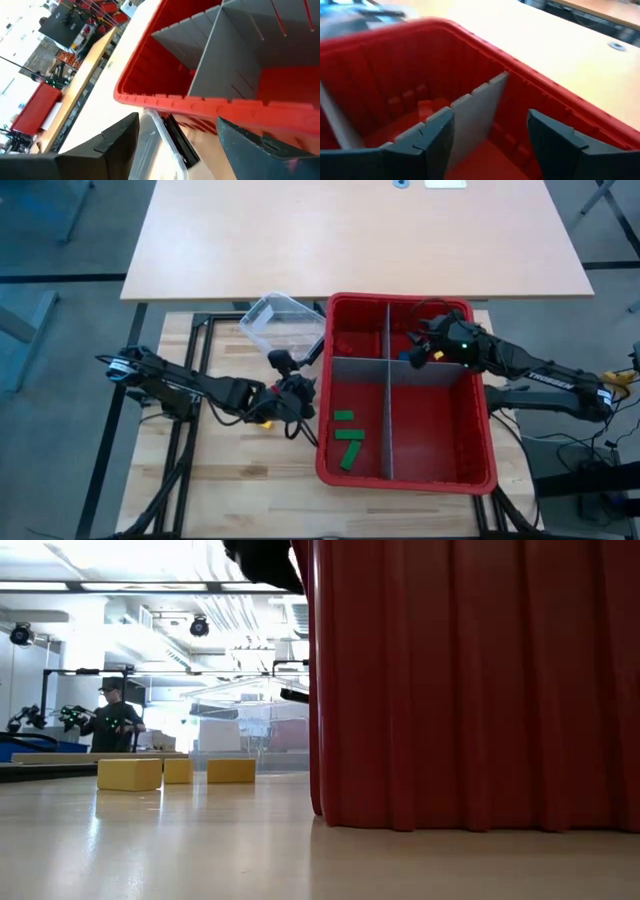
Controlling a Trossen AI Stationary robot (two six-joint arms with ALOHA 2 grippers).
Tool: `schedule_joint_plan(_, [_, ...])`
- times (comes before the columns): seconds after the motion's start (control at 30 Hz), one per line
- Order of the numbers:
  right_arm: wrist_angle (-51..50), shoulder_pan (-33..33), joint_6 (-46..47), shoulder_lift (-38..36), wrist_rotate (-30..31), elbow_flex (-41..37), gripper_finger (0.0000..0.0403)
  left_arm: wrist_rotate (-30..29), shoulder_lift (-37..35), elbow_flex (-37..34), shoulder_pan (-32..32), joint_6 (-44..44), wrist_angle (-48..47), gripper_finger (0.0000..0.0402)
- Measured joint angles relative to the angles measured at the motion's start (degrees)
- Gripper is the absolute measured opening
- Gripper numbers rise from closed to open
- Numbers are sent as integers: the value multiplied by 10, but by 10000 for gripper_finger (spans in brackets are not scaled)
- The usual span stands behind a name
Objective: Sort blocks
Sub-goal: Put the center yellow block into the bottom right of the red bin
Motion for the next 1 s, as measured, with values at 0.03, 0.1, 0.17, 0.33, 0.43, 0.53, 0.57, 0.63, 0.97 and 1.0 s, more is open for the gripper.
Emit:
schedule_joint_plan(0.03, [4,0,1,-8,-20,0,229,0,-2,0,-2,-14,-14,237])
schedule_joint_plan(0.1, [20,0,13,-30,-68,-3,227,0,-7,0,-6,-53,-54,233])
schedule_joint_plan(0.17, [41,1,24,-56,-117,-10,220,0,-10,0,-12,-105,-106,229])
schedule_joint_plan(0.33, [124,20,41,-127,-183,-56,201,0,-20,-8,-30,-233,-226,222])
schedule_joint_plan(0.43, [194,39,35,-171,-218,-92,193,1,-34,-26,-38,-282,-251,225])
schedule_joint_plan(0.53, [269,62,34,-211,-245,-127,186,15,-60,-59,-41,-313,-242,233])
schedule_joint_plan(0.57, [287,70,34,-222,-250,-136,184,19,-70,-72,-41,-325,-235,235])
schedule_joint_plan(0.63, [305,84,28,-238,-253,-150,180,20,-92,-104,-41,-344,-215,240])
schedule_joint_plan(0.97, [305,118,9,-236,-254,-164,168,170,-237,-287,20,-475,-113,233])
schedule_joint_plan(1.0, [307,118,7,-233,-254,-164,167,187,-247,-301,32,-482,-110,230])
